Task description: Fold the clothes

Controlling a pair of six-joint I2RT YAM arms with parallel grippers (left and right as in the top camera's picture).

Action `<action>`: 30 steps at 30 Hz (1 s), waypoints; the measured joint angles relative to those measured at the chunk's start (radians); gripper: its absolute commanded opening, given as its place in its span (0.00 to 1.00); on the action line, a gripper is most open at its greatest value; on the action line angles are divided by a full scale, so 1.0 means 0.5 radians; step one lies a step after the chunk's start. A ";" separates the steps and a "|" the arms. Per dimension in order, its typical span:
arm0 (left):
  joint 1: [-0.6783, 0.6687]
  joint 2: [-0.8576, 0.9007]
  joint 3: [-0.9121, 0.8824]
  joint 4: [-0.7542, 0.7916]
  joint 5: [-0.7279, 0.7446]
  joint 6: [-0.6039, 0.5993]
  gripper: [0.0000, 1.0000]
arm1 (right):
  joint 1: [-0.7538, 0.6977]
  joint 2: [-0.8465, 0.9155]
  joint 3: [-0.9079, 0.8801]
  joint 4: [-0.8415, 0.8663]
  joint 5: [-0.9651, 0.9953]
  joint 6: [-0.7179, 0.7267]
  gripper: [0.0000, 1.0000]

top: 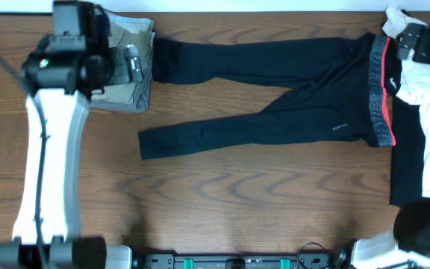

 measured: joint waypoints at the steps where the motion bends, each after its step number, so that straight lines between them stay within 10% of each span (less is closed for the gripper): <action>1: 0.000 -0.054 0.006 -0.053 0.011 -0.025 0.98 | 0.000 -0.063 0.001 -0.121 -0.011 0.031 0.96; 10: -0.018 -0.244 -0.179 -0.387 0.045 -0.266 0.98 | 0.002 -0.163 -0.019 -0.848 -0.021 0.148 0.90; 20: -0.026 -0.153 -1.118 0.247 0.074 -0.311 1.00 | 0.002 -0.159 -0.136 -0.967 0.063 0.133 0.90; 30: -0.027 -0.004 -1.511 0.777 0.151 -0.318 0.79 | 0.002 -0.156 -0.546 -0.672 0.089 0.137 0.82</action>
